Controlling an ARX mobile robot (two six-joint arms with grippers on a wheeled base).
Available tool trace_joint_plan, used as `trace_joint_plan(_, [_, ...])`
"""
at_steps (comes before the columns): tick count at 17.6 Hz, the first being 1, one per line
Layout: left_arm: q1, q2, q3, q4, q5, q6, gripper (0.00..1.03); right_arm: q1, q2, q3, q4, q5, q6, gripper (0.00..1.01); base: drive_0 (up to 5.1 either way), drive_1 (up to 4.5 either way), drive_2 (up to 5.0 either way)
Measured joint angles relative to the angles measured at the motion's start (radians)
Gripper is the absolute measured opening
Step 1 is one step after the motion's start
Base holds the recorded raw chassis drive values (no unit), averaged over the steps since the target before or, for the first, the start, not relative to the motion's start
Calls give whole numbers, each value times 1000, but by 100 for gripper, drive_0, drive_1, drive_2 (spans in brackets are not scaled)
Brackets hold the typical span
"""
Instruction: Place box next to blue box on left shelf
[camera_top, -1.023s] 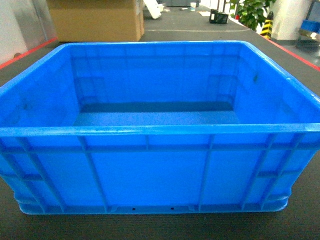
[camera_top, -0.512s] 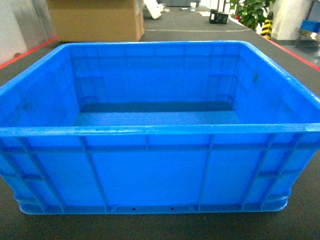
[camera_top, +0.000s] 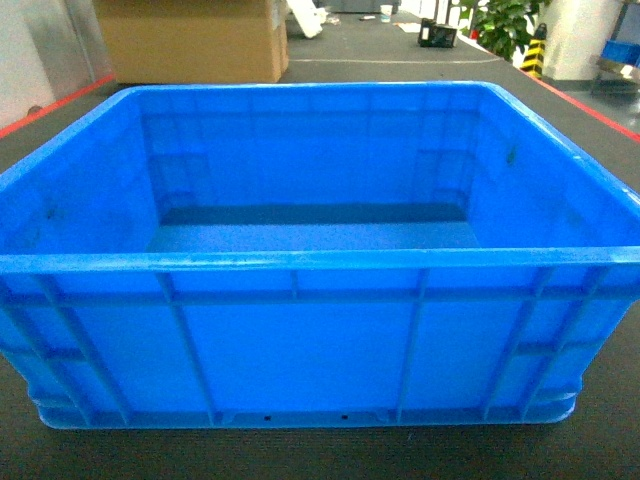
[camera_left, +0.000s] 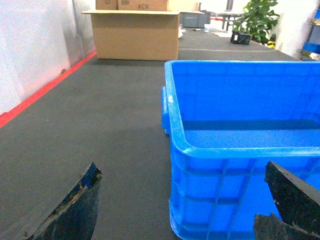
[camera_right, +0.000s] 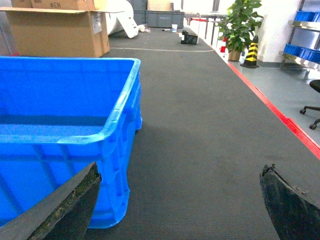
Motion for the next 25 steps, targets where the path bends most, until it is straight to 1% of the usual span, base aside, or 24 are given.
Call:
trace_joint_plan(13, [0,0,0,-1,-1,0,98,0,0,0,0,0,0,98,0,0,0])
trace_joint_plan(14, [-77,60,37,-117,-175,-48,98,0,0,0,0,0,0,98,0,0,0])
trace_joint_plan(15, [-185,182,93,-207,-393,-109,98,46,26,15,-59,124,21,98,0,0,0])
trace_joint_plan(16, [-213,217,94,-195,-463,-129,98,89,58,26,-79,200,44,98,0,0,0])
trace_joint_plan(17, [-220,234,94,-192,-508,-138,98,130,97,32,-75,280,64,98,0,0,0])
trace_joint_plan(18, [-211,255,94,-171,-585,-155,98,186,161,37,-53,406,90,98,0,0,0])
trace_joint_plan(19, [-182,290,103,-113,-635,-173,98,240,227,37,0,559,123,98,0,0,0])
trace_joint_plan(20, [-166,330,120,-63,-640,-181,98,256,274,45,53,658,144,98,0,0,0])
trace_joint_plan(21, [-164,377,138,-22,-623,-184,98,270,321,63,105,700,153,98,0,0,0])
trace_joint_plan(22, [-153,443,161,34,-590,-183,98,279,394,98,179,706,157,98,0,0,0])
trace_joint_plan(23, [-139,502,183,77,-571,-179,98,283,457,131,238,695,153,98,0,0,0])
trace_joint_plan(24, [-129,584,222,138,-549,-171,98,280,547,179,304,657,146,98,0,0,0])
trace_joint_plan(25, [-115,689,288,204,-513,-154,98,267,663,250,349,604,137,98,0,0,0])
